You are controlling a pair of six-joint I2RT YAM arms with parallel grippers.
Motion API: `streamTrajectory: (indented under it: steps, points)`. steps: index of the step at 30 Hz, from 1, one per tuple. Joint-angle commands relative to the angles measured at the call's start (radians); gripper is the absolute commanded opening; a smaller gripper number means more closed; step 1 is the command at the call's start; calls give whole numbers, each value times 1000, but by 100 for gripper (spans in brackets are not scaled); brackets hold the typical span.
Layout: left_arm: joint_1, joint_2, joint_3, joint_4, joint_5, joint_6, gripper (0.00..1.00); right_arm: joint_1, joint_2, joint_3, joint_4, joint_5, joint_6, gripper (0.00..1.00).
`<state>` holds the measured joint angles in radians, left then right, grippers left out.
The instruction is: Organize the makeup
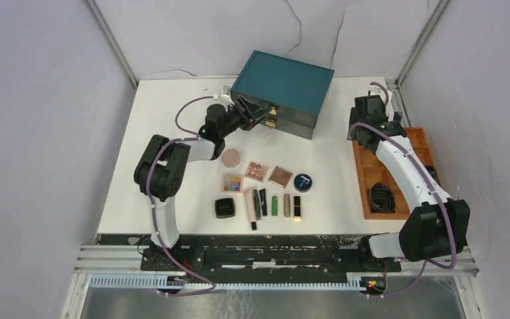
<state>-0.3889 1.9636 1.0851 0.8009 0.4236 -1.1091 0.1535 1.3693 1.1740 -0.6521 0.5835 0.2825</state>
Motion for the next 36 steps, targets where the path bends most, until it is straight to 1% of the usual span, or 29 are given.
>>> streamTrajectory:
  steps: [1,23,29,36]
  points:
    - [-10,58,16,182,-2,-128,68,4,1,11,8,12,-14,100]
    - [-17,166,59,265,-32,-208,68,4,22,15,-9,29,-29,100]
    - [-17,194,95,278,-32,-226,63,4,33,27,-15,31,-32,100]
    - [-18,223,141,276,-32,-238,63,4,53,39,-25,23,-35,99]
